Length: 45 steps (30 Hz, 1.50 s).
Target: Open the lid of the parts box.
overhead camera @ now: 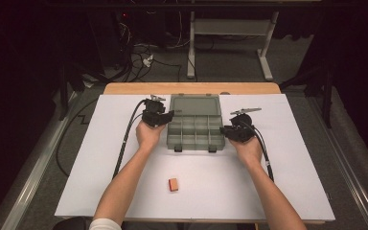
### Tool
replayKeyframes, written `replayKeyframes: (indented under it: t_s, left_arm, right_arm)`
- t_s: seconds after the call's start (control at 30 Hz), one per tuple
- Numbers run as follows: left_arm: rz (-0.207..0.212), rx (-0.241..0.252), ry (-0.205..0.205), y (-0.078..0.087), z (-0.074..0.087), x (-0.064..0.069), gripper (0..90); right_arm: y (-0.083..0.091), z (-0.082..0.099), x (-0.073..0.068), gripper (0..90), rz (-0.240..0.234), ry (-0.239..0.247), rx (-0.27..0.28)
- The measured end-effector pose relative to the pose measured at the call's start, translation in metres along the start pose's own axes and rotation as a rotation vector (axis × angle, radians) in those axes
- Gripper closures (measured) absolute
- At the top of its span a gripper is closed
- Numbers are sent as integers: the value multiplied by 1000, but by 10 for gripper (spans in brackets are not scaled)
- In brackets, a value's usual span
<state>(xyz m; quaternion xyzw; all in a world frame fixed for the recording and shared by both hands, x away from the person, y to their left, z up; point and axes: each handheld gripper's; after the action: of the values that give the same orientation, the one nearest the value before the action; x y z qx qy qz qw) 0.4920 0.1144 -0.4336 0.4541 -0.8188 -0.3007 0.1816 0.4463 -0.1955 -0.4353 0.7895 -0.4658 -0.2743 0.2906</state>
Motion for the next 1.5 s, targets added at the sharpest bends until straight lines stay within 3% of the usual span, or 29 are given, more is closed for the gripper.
replayKeyframes:
  t_s: [0.4, 1.0, 1.23, 1.5]
  left_arm:
    - [36, 38, 30, 18, 7, -5, 537]
    - [91, 72, -8, 43, 20, 0, 499]
    - [92, 90, -40, 57, 28, 3, 487]
    - [105, 110, -49, 70, 38, 5, 476]
  right_arm:
    - [1, -1, 1, 735, -12, 3, 6]
    - [22, 2, 3, 628, -53, 22, 58]
    - [31, 10, 3, 583, -63, 38, 73]
    - [40, 19, 8, 556, -59, 19, 99]
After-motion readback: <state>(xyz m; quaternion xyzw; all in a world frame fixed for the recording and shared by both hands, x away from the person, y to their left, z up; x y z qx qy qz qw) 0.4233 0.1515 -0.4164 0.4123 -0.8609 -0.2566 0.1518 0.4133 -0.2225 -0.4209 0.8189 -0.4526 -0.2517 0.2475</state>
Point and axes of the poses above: each handheld gripper's, and its own axes: y roughly backward along the jaws, z roughly out of its underside, x roughly to its right, and after that the axes turned 4 degrees about -y, right-handed
